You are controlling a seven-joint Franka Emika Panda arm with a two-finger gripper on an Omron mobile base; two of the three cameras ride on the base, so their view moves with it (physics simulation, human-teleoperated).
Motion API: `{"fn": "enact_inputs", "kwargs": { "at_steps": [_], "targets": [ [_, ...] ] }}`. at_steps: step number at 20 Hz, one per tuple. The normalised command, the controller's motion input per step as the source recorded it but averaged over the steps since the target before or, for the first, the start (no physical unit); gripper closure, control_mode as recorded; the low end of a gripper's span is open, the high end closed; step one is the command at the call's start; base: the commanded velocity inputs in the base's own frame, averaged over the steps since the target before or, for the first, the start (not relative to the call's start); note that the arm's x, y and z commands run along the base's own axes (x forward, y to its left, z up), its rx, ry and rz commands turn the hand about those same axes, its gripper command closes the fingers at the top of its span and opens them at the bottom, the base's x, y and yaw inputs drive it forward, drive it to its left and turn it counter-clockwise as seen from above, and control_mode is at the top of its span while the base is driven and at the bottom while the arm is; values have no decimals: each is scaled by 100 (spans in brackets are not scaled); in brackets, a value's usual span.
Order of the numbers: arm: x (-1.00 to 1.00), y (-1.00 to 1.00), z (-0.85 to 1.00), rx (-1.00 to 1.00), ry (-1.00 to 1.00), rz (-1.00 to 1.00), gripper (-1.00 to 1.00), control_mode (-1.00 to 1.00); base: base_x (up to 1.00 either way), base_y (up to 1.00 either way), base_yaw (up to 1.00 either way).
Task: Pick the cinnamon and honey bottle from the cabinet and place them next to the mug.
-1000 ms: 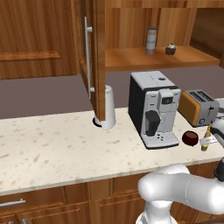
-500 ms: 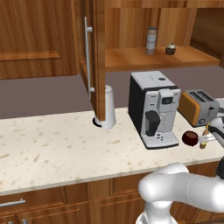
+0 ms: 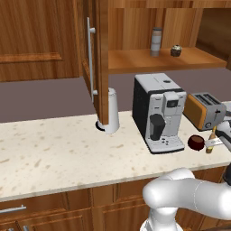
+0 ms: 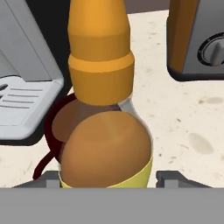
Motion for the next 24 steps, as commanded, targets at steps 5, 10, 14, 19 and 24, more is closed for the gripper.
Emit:
{"fn": "enact_inputs", "kwargs": {
  "at_steps": [5,10,14,19,24],
  "targets": [
    [0,0,0,0,0,0,-100,-100,0,0,0],
    [0,0,0,0,-1,0,-100,-100,0,0,0],
    [0,0,25,0,-5,0,-100,-100,0,0,0],
    [-6,0,66,0,-10,-1,-100,-100,0,0,0],
    [-1,0,70,0,-7,-2,-100,-100,0,0,0]
  ]
}}
